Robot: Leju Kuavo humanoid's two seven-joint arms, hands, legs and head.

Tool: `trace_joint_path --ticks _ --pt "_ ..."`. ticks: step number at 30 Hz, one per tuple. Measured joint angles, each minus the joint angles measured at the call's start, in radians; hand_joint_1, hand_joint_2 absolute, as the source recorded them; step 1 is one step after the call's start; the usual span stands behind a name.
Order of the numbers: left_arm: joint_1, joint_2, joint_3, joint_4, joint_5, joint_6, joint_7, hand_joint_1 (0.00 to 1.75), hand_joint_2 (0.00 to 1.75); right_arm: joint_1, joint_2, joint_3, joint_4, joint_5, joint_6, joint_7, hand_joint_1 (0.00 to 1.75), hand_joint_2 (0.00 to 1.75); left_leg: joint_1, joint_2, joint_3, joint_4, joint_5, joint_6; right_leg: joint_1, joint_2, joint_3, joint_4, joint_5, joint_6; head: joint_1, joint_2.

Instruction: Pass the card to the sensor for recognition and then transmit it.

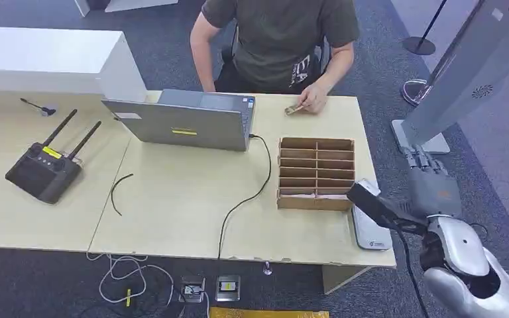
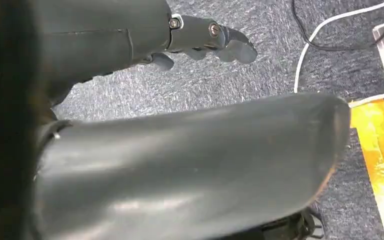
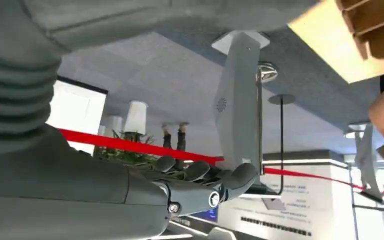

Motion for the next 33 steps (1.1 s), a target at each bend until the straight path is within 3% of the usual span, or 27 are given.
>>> trace_joint_path --ticks 2,3,10,14,21,28,33 --pt "0.001 0.0 0.0 0.001 0.0 0.001 0.0 0.0 0.0 0.002 0.002 -0.005 -0.01 0.0 0.005 0.0 0.0 0.0 0.0 0.0 0.0 0.0 0.0 0.0 0.0 0.0 0.0 0.0 0.0 0.0 0.0 0.0" --pt "0.002 -0.001 0.0 0.001 0.001 0.002 -0.001 0.0 0.0 0.004 0.002 -0.005 -0.016 -0.002 0.01 0.0 0.0 1.75 0.0 0.0 0.0 0.0 0.0 0.0 0.0 0.0 0.0 0.0 0.0 0.0 0.0 0.0" --pt "0.006 -0.002 0.015 0.003 0.015 0.018 -0.027 0.0 0.0 -0.003 0.016 0.003 -0.039 -0.015 0.085 0.0 0.0 1.75 0.0 0.0 0.0 0.0 0.0 0.0 0.0 0.0 0.0 0.0 0.0 0.0 0.0 0.0" --pt "0.011 -0.005 0.026 0.004 0.021 0.026 -0.039 0.0 0.0 -0.017 0.024 0.022 -0.039 0.018 0.082 0.0 0.0 1.75 0.0 0.0 0.0 0.0 0.0 0.0 0.0 0.0 0.0 0.0 0.0 0.0 0.0 0.0" --pt "0.018 -0.007 0.047 0.006 0.021 0.035 -0.042 0.0 0.0 -0.054 0.039 0.076 -0.027 0.052 0.048 -0.001 0.0 1.75 0.0 0.0 -0.001 0.0 0.0 0.0 0.0 0.0 0.0 0.0 0.0 0.0 0.001 0.0" --pt "0.02 -0.013 0.066 0.009 0.01 0.025 -0.042 0.0 0.0 -0.068 0.062 0.16 0.042 0.068 -0.074 -0.039 0.0 1.75 0.0 -0.001 -0.001 0.0 0.0 0.0 0.0 -0.001 0.0 0.0 0.0 0.0 0.0 0.0" --pt "0.019 -0.015 0.068 0.01 0.005 0.018 -0.038 0.0 0.0 -0.063 0.077 0.187 0.087 0.071 -0.102 -0.045 0.0 1.75 0.0 -0.001 -0.001 0.0 0.0 0.0 0.0 -0.001 0.0 0.0 0.0 0.0 0.0 0.0"
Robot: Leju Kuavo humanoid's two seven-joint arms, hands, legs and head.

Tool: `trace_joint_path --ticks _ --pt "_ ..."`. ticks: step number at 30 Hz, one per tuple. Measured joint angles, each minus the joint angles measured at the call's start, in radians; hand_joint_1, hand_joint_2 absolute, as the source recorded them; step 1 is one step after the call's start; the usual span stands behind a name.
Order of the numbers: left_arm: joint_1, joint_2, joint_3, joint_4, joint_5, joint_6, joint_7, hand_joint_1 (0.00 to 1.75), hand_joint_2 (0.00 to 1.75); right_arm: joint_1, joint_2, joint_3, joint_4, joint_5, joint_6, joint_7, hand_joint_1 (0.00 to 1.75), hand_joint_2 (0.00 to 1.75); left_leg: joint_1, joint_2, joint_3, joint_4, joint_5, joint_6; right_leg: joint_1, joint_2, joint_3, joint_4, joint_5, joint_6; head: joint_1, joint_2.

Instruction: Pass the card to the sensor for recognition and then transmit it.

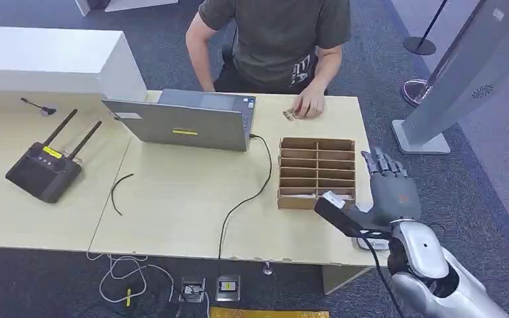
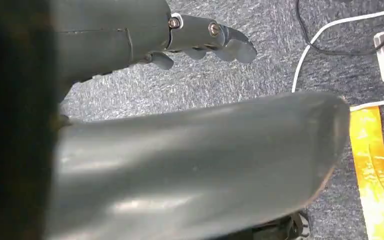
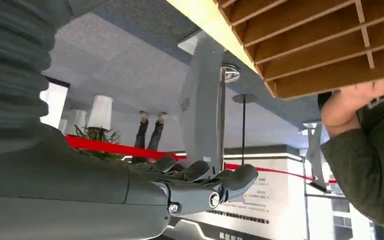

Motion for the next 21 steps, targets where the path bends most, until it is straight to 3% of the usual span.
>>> trace_joint_path --ticks 21 --pt "0.0 0.0 0.016 0.006 -0.009 -0.006 0.011 0.0 0.0 0.011 0.034 0.037 0.079 0.007 -0.013 -0.031 0.0 1.75 0.0 0.0 0.0 0.0 0.0 0.0 0.0 0.0 0.0 0.0 0.0 0.0 0.0 0.0"
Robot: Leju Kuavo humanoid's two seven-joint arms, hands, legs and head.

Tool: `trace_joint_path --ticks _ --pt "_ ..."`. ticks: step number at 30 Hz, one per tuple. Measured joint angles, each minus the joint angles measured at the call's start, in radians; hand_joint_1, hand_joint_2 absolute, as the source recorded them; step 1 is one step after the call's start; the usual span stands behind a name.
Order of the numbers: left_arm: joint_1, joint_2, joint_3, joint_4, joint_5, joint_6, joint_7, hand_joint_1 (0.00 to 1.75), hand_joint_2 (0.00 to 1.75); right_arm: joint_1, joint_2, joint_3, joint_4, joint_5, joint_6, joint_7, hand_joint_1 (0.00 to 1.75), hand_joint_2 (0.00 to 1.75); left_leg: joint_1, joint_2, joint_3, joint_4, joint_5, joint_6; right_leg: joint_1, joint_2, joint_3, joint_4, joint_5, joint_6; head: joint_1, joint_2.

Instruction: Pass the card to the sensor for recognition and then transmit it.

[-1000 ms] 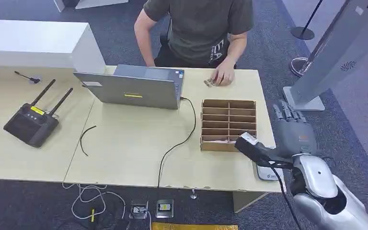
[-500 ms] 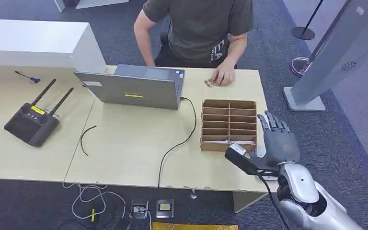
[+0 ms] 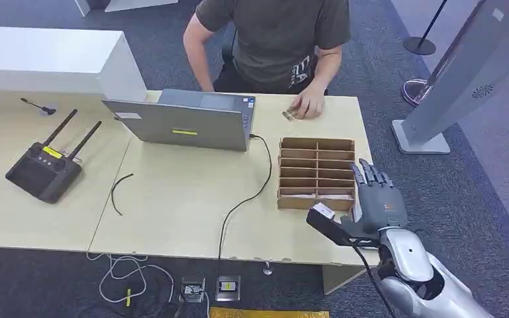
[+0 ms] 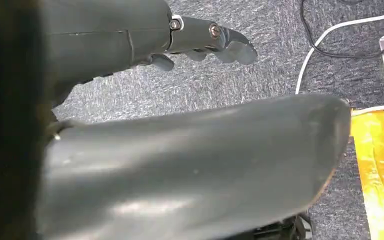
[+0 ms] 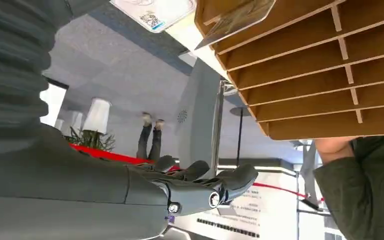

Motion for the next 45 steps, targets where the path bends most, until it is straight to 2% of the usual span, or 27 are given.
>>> trace_joint_path --ticks 6,10,45 --pt "0.0 0.0 0.006 0.0 -0.011 0.0 0.001 0.0 0.0 0.0 0.007 0.012 0.027 -0.059 -0.1 -0.002 0.0 1.75 0.0 0.0 0.0 0.0 0.0 0.0 0.0 0.0 0.0 0.0 0.0 0.0 0.0 0.0" --pt "0.0 0.0 0.008 0.0 -0.016 -0.001 0.007 0.0 0.0 0.001 0.013 0.021 0.05 -0.082 -0.14 -0.006 0.0 1.75 0.0 0.0 0.0 0.0 0.0 0.0 0.0 0.0 0.0 0.0 0.0 0.0 0.0 0.0" --pt "0.001 -0.004 0.014 0.0 -0.018 -0.005 0.01 0.0 0.0 -0.023 0.089 0.05 0.199 -0.1 -0.191 -0.063 0.0 1.75 0.0 0.0 0.0 0.0 0.0 0.0 0.0 0.0 0.0 0.0 0.0 0.0 0.0 0.0"
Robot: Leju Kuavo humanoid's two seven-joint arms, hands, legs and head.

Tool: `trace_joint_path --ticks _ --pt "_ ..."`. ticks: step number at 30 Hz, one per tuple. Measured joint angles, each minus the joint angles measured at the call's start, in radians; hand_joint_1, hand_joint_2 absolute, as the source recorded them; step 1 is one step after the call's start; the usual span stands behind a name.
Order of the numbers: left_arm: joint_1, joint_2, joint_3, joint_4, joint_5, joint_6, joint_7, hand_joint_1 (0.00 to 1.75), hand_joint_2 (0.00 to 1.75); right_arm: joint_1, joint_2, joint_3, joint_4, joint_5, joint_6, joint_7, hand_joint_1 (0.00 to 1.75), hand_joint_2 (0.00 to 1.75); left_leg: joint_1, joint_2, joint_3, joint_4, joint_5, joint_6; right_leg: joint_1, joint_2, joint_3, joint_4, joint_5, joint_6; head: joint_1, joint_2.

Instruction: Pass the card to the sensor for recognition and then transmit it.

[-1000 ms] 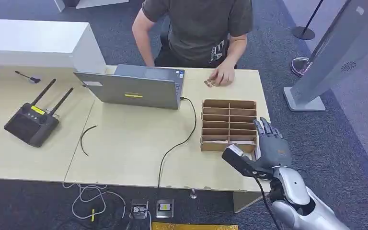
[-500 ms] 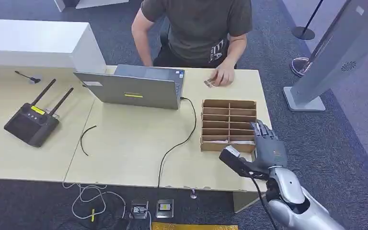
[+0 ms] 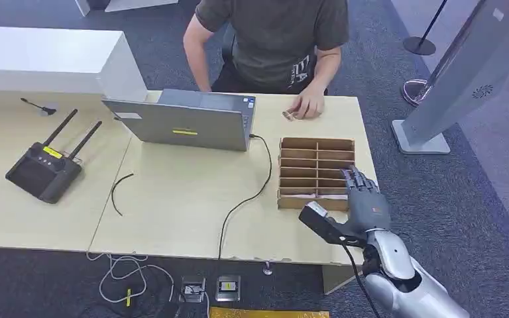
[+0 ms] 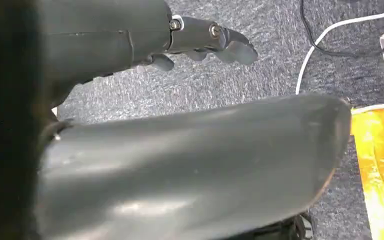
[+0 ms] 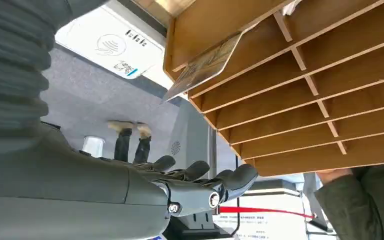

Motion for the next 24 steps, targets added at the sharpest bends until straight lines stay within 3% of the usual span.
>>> trace_joint_path --ticks 24 --pt "0.0 -0.002 0.0 0.0 -0.01 0.007 0.0 0.0 0.0 -0.001 0.028 -0.002 0.057 0.031 0.003 -0.005 0.0 1.75 0.0 0.0 0.0 0.0 0.0 0.0 0.0 0.0 0.0 0.0 0.0 0.0 0.0 0.0"
